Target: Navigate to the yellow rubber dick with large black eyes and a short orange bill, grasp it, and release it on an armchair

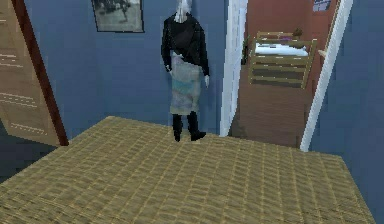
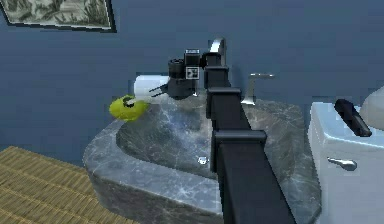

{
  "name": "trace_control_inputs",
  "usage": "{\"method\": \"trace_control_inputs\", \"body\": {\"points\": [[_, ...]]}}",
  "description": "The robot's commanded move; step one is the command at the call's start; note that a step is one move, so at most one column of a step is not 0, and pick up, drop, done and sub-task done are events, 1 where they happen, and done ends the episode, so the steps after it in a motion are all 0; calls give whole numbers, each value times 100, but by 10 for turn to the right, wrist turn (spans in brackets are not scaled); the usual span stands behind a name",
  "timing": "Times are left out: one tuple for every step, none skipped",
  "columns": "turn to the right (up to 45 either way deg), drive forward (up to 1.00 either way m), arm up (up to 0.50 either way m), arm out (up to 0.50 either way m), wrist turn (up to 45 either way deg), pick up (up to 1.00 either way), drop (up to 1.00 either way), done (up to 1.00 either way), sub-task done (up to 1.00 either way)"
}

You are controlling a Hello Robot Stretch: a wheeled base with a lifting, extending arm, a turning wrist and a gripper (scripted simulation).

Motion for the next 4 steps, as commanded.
{"method": "trace_control_inputs", "body": {"points": [[0, 0, 0, 0, -450, 0, 0, 0, 0], [0, 0, 0, 0, -390, 0, 0, 0, 0], [0, 0, 0, -36, 0, 0, 0, 0, 0], [210, 0, 0, 0, 0, 0, 0, 0, 0]]}}
